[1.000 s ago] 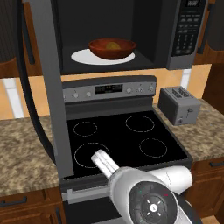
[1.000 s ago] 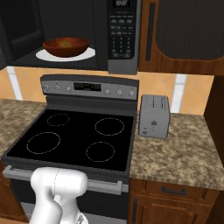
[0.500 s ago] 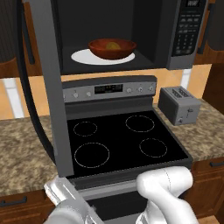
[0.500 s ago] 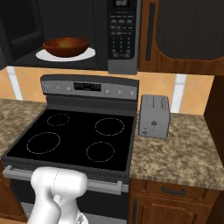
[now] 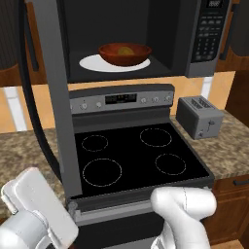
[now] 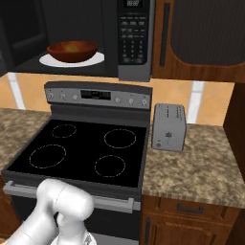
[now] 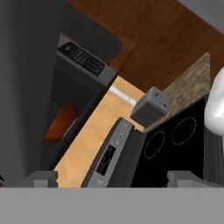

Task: Pick the avocado from the sink and place it in the bowl. Then pick the bowl and place it in the microwave. Then close the microwave door and press the start button.

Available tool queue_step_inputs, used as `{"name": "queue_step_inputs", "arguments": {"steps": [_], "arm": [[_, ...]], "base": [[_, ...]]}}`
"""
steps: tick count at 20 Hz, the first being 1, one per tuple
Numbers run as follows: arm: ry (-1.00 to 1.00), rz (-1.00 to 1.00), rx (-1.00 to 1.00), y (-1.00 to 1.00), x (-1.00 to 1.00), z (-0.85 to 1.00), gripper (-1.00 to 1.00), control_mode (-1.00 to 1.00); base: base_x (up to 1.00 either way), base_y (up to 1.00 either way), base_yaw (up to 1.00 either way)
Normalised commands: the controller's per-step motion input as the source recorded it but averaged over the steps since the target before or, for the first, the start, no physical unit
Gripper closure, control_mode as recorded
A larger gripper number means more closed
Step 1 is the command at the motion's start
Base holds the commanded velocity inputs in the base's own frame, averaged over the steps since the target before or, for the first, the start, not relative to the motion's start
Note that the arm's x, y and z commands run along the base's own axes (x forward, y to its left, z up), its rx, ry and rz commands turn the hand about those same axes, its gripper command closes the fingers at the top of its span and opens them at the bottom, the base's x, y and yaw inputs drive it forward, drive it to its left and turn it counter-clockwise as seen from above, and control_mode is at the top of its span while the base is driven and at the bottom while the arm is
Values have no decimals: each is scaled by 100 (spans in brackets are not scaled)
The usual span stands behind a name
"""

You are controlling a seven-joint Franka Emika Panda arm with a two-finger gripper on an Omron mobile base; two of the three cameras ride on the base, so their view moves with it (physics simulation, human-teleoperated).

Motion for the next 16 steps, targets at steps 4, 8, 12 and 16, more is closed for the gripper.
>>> {"name": "queue_step_inputs", "arguments": {"steps": [4, 8, 12, 16], "arm": [[-14, -38, 3, -45, 23, 95, -100, -100], [-20, -23, 8, -90, 2, 63, -100, -100], [-5, -17, 9, -100, 0, 28, -100, -100], [3, -14, 8, -100, 33, 3, -100, -100]], "base": [[0, 0, 0], [0, 0, 0], [0, 0, 0], [0, 0, 0]]}}
